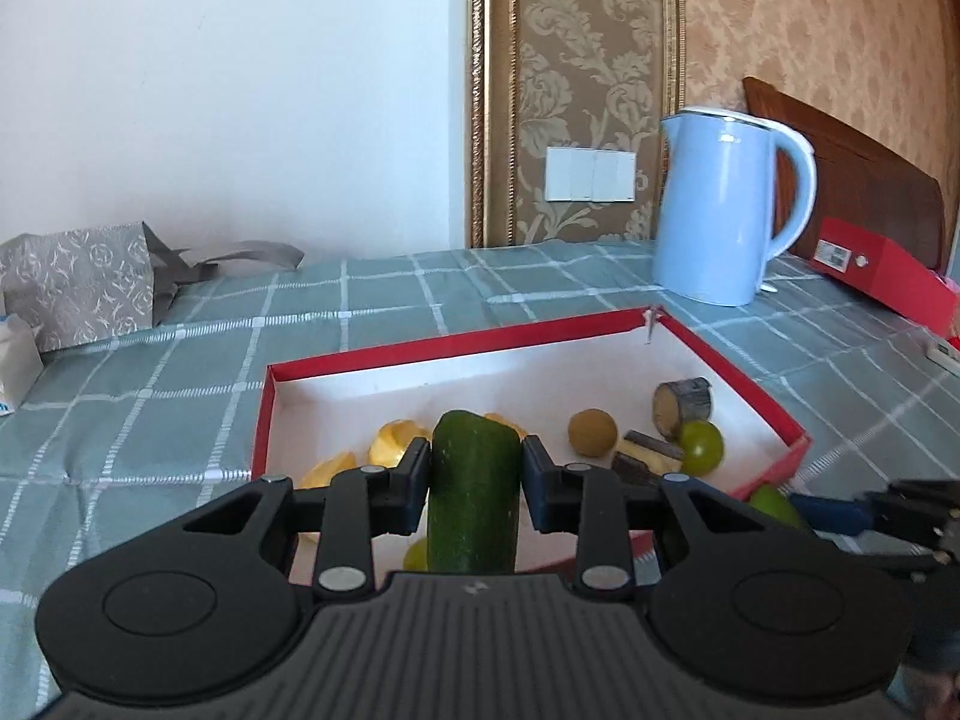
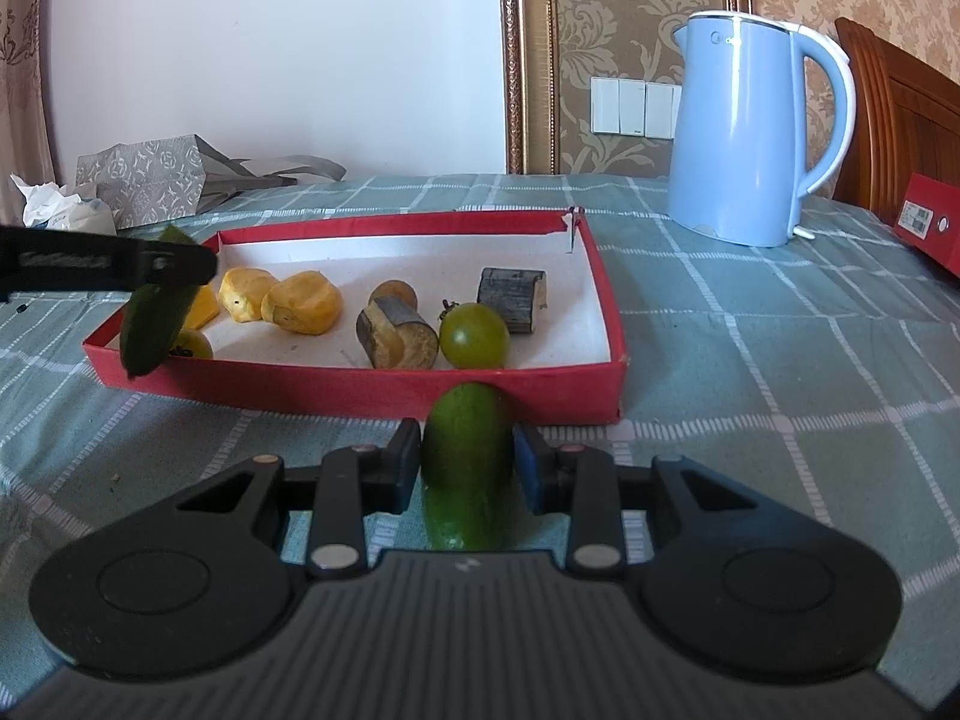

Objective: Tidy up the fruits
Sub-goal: 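Carry the large cucumber into the tray and open the left tool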

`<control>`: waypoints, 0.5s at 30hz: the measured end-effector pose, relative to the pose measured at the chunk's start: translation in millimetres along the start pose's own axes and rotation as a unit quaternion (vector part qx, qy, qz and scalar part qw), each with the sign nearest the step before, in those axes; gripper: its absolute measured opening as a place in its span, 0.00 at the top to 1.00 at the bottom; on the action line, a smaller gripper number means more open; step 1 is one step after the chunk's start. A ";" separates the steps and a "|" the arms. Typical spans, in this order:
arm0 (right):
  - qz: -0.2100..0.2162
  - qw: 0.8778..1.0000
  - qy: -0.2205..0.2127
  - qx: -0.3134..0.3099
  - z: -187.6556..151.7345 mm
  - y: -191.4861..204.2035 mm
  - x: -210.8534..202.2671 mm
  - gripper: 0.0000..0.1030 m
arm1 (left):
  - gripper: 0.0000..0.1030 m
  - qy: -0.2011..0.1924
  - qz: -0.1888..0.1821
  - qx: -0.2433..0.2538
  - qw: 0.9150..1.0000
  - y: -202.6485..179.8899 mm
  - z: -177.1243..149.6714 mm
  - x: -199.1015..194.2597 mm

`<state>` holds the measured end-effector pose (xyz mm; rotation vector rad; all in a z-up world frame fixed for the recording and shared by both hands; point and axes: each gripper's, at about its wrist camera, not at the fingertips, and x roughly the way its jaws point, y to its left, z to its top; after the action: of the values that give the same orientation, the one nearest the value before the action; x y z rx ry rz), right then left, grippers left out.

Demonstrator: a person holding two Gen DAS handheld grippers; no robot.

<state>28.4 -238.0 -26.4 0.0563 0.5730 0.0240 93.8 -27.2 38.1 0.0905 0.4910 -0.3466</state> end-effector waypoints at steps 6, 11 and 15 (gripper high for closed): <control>0.000 1.000 0.000 0.000 0.2 0.2 0.0 0.69 | 0.70 0.011 0.010 -0.006 1.000 3.6 3.3 20.9; 0.000 1.000 0.000 0.000 0.2 0.1 0.0 0.69 | 0.70 0.020 0.021 0.015 0.999 1.1 4.6 39.2; 0.001 1.000 0.001 0.001 0.2 0.1 0.2 0.69 | 0.53 -0.002 0.056 0.030 0.998 -4.2 0.1 35.4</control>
<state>28.7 -238.0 -26.4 0.0582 0.5741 0.0248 121.5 -41.8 21.3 0.1754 0.4694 -0.2508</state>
